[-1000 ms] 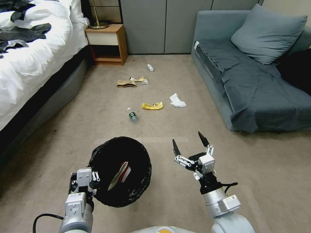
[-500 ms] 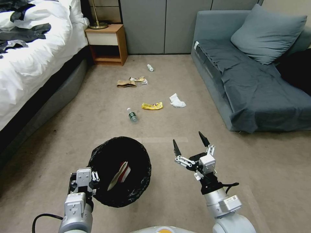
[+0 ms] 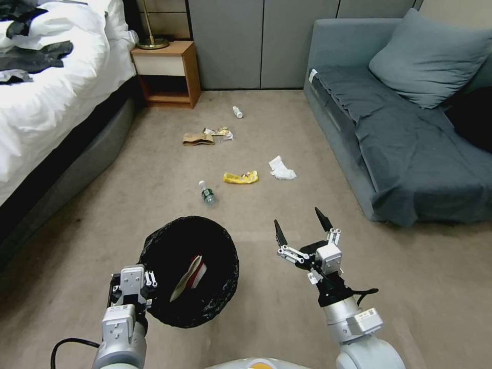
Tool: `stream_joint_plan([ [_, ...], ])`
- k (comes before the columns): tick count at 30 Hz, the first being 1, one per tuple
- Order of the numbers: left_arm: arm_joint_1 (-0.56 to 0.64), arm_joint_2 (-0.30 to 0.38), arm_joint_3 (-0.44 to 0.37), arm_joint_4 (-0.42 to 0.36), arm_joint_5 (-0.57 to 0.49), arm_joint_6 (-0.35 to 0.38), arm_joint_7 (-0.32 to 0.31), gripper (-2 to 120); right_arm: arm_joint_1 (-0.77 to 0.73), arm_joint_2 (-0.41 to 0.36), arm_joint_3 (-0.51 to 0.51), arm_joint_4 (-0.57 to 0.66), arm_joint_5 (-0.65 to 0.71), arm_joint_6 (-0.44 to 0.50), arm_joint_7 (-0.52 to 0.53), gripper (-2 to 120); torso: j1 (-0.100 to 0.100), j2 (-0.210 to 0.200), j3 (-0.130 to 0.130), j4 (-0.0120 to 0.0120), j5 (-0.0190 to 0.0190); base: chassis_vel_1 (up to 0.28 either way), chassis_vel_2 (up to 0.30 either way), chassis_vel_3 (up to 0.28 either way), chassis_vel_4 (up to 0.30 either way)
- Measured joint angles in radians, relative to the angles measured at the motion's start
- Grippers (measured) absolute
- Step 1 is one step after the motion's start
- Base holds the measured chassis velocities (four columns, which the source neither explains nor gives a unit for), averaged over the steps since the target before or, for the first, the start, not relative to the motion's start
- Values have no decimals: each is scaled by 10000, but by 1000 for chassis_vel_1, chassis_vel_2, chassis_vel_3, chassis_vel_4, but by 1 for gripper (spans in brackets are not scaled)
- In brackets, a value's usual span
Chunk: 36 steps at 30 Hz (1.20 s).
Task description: Pick up the trash bin, then pick up the garbage from the floor and place it into the trash bin.
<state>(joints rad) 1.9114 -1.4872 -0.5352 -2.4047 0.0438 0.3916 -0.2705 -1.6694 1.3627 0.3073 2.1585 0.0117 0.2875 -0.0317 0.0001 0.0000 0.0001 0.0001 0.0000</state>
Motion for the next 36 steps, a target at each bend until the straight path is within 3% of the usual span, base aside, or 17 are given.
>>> stream_joint_plan([
  [36,-42,17,-34,-71,-47,3,-70,1,-23,-40,62,105,-11,39,-112,100,1,-1,1,-2,0,-256,253,252,-249],
])
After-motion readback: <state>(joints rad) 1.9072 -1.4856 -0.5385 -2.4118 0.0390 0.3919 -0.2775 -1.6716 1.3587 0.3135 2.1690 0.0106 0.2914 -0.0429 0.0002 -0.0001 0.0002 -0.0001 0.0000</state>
